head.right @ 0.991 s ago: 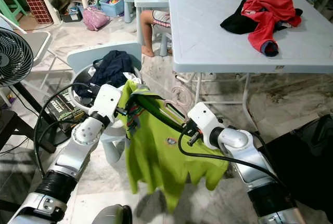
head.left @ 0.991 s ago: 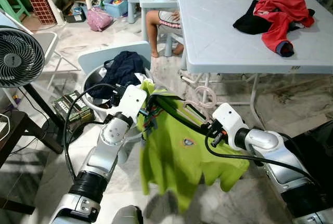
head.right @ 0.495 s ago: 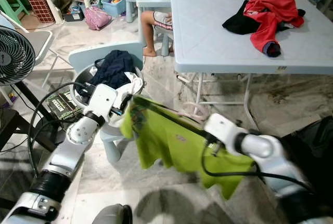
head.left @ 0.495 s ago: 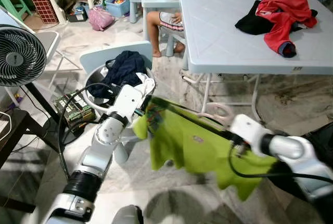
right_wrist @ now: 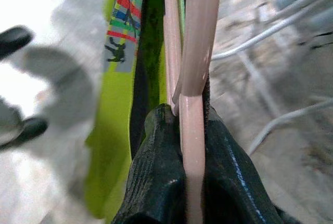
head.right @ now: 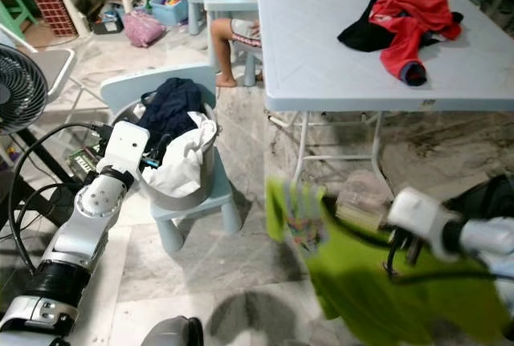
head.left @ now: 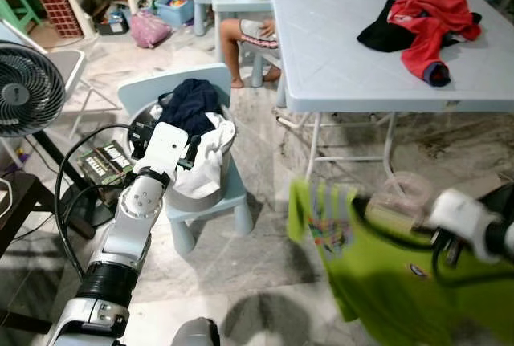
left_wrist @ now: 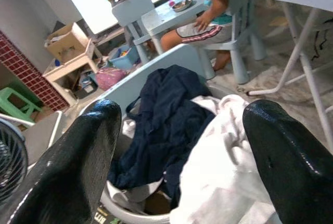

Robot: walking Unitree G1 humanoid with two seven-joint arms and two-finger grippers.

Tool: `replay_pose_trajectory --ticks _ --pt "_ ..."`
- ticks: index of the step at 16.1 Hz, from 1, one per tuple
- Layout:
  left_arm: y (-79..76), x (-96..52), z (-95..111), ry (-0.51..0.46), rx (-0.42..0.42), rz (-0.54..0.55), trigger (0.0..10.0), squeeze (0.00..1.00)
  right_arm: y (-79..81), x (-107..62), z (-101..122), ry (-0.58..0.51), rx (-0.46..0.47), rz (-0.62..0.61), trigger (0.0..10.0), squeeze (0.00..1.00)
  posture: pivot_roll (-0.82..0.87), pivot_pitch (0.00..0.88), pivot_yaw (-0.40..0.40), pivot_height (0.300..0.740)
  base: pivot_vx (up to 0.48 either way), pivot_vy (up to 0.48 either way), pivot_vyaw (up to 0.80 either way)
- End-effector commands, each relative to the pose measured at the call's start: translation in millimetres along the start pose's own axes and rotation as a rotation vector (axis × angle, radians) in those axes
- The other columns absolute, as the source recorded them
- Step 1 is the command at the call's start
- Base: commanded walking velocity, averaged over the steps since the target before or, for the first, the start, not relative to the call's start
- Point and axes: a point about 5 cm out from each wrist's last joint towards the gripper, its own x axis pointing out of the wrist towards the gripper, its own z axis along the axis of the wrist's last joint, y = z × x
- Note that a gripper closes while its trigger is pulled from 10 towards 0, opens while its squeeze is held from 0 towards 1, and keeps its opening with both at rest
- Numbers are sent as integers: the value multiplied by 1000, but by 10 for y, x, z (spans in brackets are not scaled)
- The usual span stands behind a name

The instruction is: Hang hanger

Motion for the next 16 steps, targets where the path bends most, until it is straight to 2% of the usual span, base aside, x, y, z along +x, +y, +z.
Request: replay_pose_trajectory --ticks 1,2,3,4,6,7,8,10,11,12,13,14,15,16 --pt "-72 10 26 -6 -27 -47 10000 0 -121 -5 218 -95 -23 -61 10000 0 -63 58 -2 740 0 0 0" --pt "-116 5 44 -17 -46 -70 10000 0 -140 25 266 -119 -23 -85 10000 0 -61 55 -5 740 0 0 0" --pt "-181 -7 73 -32 -72 -98 10000 902 -155 85 373 -174 16 -113 10000 0 -56 54 -7 740 0 0 0" --pt "-258 -31 115 -56 -85 -121 10000 1000 -107 174 547 -268 93 -99 10000 0 -51 54 -9 740 0 0 0" --pt "-375 -13 185 -85 -64 -147 10000 1000 16 357 733 -346 214 -87 10000 0 -39 53 -11 740 0 0 0" --pt "-395 -2 207 -91 -71 -152 10000 1000 37 396 767 -358 234 -93 10000 0 -38 52 -11 740 0 0 0" --pt "-460 35 257 -102 -68 -169 10000 1000 63 497 856 -387 319 -129 10000 0 -44 52 -4 740 0 0 0" --pt "-507 78 300 -108 -54 -180 10000 1000 93 557 999 -433 364 -149 10000 0 -52 53 3 740 0 0 0" --pt "-518 122 322 -109 -32 -173 10000 0 136 584 1152 -473 435 -136 10000 0 -63 54 11 740 0 0 0" --pt "-517 130 323 -109 -28 -169 10000 0 146 586 1180 -476 451 -134 10000 0 -64 54 12 740 0 0 0" --pt "-519 154 327 -108 -26 -167 10000 0 170 594 1240 -486 533 -121 10000 0 -65 54 12 740 0 0 0" --pt "-527 173 332 -108 -25 -169 10000 0 222 590 1312 -503 565 -92 10000 0 -65 54 12 740 0 0 0" --pt "-562 180 348 -118 -36 -187 10000 0 331 577 1441 -539 586 -36 10000 0 -71 56 9 740 0 0 0" --pt "-597 180 358 -124 -33 -197 10000 0 382 570 1514 -566 566 -7 10000 0 -70 56 4 740 0 0 0"
